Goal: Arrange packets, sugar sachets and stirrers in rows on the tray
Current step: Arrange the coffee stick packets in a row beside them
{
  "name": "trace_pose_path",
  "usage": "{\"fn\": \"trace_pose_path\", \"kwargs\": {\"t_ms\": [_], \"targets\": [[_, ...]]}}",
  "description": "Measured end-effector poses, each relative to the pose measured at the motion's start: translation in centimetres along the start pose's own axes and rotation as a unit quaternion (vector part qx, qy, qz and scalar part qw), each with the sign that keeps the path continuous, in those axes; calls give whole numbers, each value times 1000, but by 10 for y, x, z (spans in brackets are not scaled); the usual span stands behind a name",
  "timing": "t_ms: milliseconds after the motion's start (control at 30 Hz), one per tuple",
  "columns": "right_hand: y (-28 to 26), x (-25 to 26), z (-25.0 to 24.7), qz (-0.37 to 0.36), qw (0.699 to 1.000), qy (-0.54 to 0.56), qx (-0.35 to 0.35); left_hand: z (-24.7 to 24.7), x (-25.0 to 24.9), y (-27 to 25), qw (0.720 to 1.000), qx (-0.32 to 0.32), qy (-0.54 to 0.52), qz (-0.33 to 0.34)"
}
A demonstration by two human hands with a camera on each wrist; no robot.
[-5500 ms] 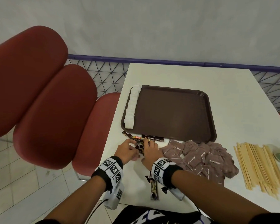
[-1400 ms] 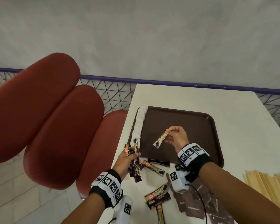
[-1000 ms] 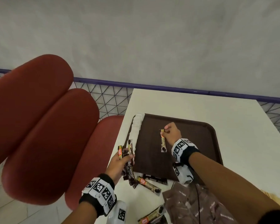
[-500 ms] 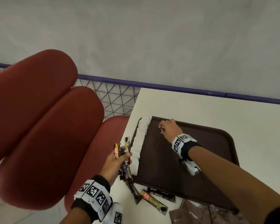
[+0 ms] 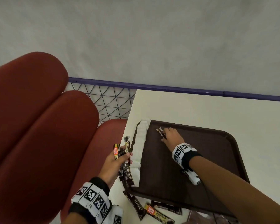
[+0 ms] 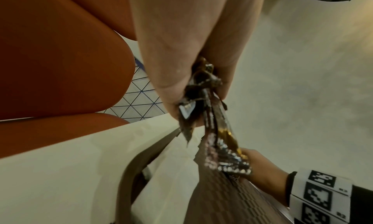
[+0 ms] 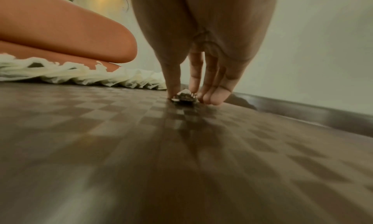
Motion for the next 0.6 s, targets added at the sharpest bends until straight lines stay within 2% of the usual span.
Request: {"fn": "trace_pose_path", "kwargs": {"t_ms": [267, 400, 533, 600], "targets": [[24, 2, -11, 13, 990, 138, -16, -9, -5, 7, 1000, 14, -1, 2], [36, 3, -9, 6, 996, 92, 7, -9, -6, 11, 1000, 16, 0, -3], [30, 0, -9, -50, 995, 19, -88, -8, -7, 13, 1000, 22, 8, -3], [25, 1, -4, -72, 992, 5, -108, -9, -7, 13, 1000, 23, 17, -5]]}}
Point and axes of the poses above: each hand's wrist, its own y-axis towards the middle knuckle, its own z-axis out of the palm, x = y × z, the point moved 2 cm from there along y, towards the middle knuckle, and after that the axes turned 6 degrees about y, right-handed, at the moved point
